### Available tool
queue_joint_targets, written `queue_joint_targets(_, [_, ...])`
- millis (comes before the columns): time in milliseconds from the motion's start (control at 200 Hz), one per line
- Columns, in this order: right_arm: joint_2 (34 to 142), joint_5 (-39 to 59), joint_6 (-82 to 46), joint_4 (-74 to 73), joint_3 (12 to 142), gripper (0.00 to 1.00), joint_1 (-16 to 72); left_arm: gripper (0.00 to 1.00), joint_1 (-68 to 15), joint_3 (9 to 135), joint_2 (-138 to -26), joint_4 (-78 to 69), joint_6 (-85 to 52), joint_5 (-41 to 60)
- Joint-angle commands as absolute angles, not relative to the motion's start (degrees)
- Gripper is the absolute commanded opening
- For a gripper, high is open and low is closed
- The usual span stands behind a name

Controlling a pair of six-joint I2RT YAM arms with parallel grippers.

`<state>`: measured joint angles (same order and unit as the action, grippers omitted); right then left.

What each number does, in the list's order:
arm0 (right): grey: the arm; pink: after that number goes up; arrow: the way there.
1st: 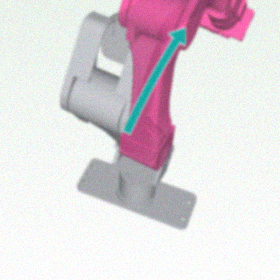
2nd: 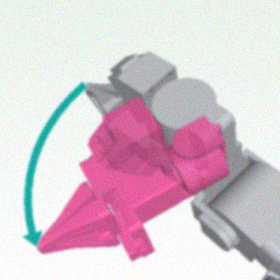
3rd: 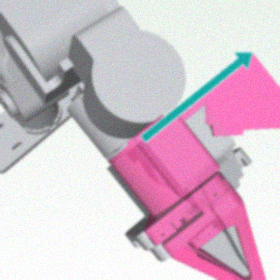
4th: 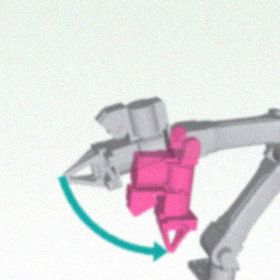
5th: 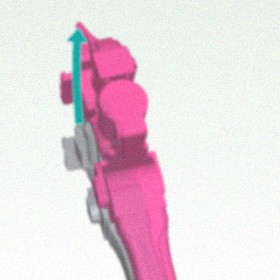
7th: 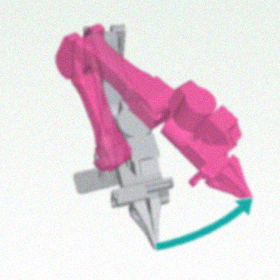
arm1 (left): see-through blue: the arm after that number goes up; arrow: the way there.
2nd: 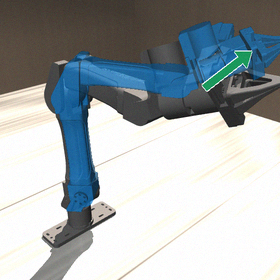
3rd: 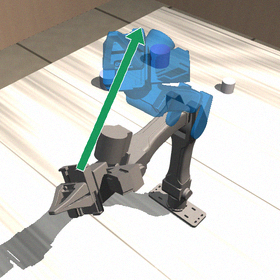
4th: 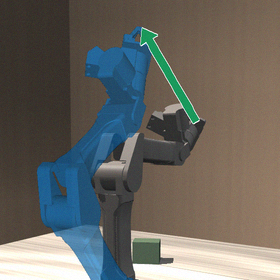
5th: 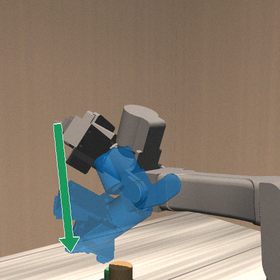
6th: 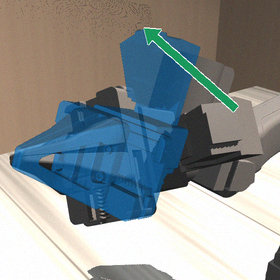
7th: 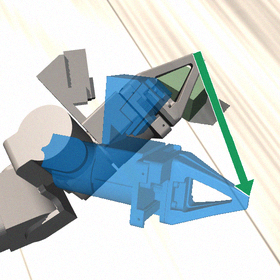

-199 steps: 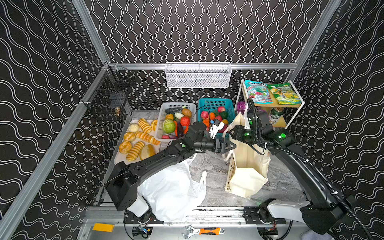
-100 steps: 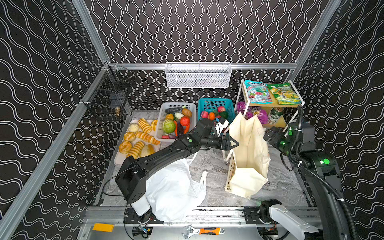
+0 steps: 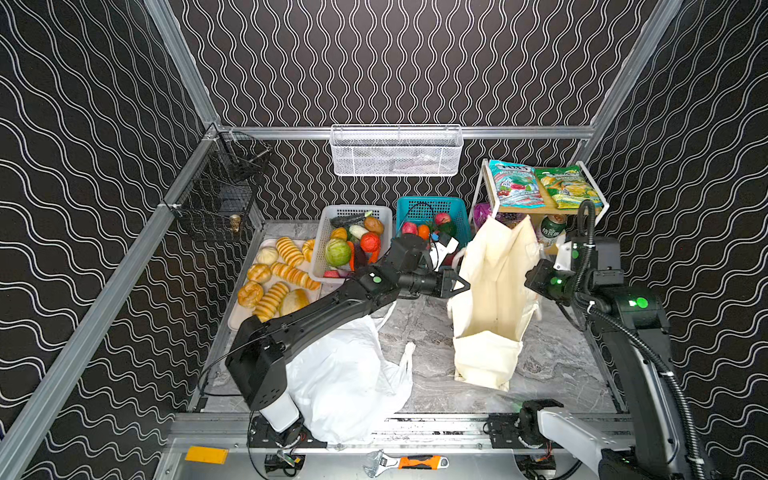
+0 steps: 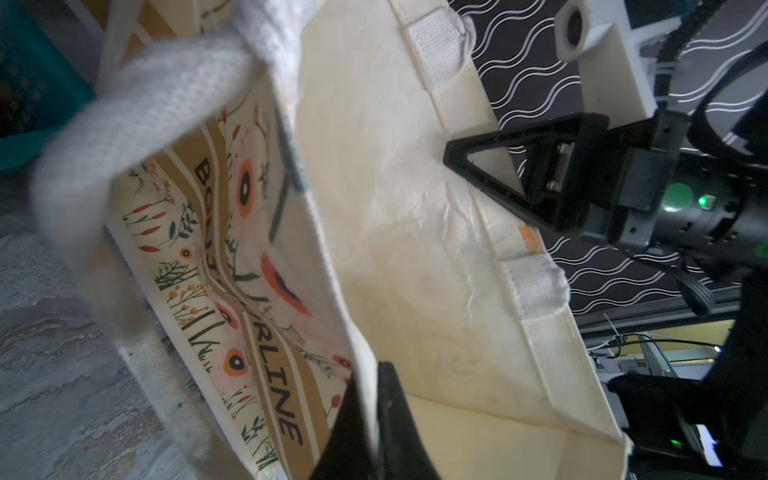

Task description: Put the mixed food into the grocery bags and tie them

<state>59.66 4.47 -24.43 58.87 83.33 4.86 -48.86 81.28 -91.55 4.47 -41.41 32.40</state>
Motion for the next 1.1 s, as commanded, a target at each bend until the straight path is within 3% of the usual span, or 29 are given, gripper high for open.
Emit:
queue_joint_targets(0, [59.3,14.8,-22.3,57.2,85.4,0.00,5.0,0.00,-48.9,80.6,-86.4,4.9,-39.9,30.6])
queue_joint_targets(175, [59.5,27.1,-24.3,51.0,82.3,0.00,5.3,0.00,-48.8,80.4,-79.3,17.8,-36.3,19.8])
queue_joint_targets(300, [60.4,27.9,-25.7,47.1,78.0,0.00,5.8,0.00,-48.6,80.6,-77.9,24.4,-34.5,15.7])
queue_joint_targets(440, [61.6,26.2,-26.3,44.7,72.6,0.00,5.8,0.00,-48.4,77.2,-78.2,22.3,-35.7,16.9])
queue_joint_targets(666, [63.3,17.8,-24.4,47.6,67.8,0.00,5.8,0.00,-48.5,75.4,-81.1,19.5,-37.7,21.4])
queue_joint_targets(881, [63.2,12.4,-24.2,49.5,65.9,0.00,5.8,0.00,-48.4,74.2,-81.8,22.9,-35.6,18.1])
queue_joint_targets(1096, [63.0,-5.4,-24.7,55.2,66.2,0.00,5.1,0.00,-48.6,71.4,-85.7,10.9,-41.1,26.7])
